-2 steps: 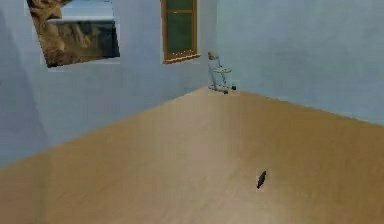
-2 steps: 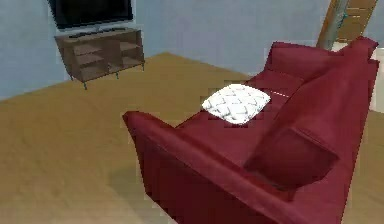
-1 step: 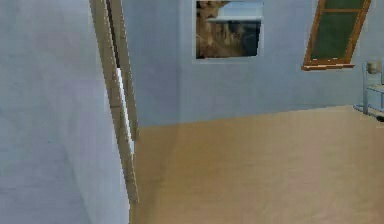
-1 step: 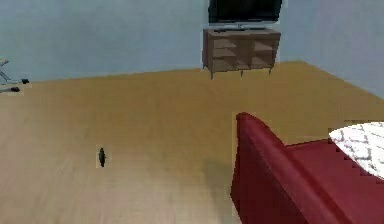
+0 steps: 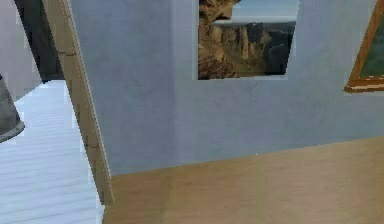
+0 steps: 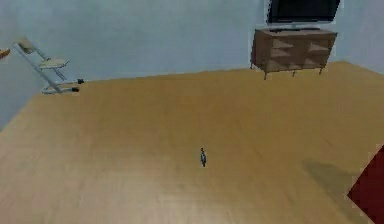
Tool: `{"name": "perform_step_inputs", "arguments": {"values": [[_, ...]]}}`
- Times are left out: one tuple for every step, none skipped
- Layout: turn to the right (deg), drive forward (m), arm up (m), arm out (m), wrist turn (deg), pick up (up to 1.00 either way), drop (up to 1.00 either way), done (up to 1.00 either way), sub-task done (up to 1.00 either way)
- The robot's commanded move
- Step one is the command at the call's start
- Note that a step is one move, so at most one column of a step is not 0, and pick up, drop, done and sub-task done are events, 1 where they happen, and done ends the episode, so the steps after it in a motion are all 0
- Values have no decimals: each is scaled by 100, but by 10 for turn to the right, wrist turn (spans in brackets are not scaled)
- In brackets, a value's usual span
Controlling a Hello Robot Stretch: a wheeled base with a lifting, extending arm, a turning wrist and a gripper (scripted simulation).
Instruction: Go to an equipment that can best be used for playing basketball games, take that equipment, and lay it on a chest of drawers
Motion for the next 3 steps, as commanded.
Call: {"name": "perform_step_inputs", "arguments": {"values": [[60,0,0,0,0,0,0,0,0],[0,75,0,0,0,0,0,0,0],[-450,0,0,0,0,0,0,0,0]]}}
